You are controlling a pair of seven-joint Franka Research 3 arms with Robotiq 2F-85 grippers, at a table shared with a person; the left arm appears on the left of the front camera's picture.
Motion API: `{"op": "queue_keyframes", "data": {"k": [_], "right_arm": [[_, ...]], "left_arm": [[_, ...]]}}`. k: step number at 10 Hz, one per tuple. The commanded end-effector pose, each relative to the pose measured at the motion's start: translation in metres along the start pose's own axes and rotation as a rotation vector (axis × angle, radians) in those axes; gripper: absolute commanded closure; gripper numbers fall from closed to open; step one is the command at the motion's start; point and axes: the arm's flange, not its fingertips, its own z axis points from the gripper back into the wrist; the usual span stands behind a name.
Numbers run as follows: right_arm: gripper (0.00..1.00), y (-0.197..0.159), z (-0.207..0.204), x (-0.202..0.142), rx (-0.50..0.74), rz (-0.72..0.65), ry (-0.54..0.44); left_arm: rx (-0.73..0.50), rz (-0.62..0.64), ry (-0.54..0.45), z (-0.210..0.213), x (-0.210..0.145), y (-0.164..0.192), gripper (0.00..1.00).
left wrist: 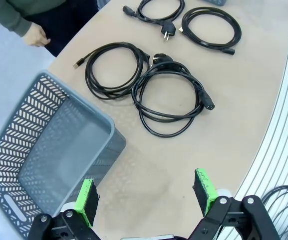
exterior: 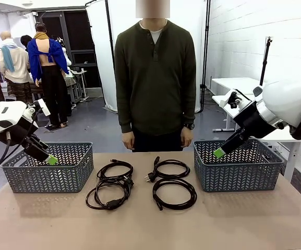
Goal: Organize the cables according to human instructions.
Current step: Pick up a bundle of cables and place it in the basket indicated by the human.
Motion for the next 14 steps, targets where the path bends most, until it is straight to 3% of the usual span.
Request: {"op": "queue_keyframes", "data": {"k": [1, 14], "right_arm": [[0.00, -0.0013, -0.0016, -0.0002, 0.006, -0.002, -0.007], [0.00, -0.0013, -0.0016, -0.0002, 0.006, -0.002, -0.007]], "left_arm": [[0.000, -0.005, 0.007, 0.0000, -0.0012, 0.0008, 0.00], [0.000, -0.005, 0.007, 0.0000, -0.0012, 0.0008, 0.00]]}}
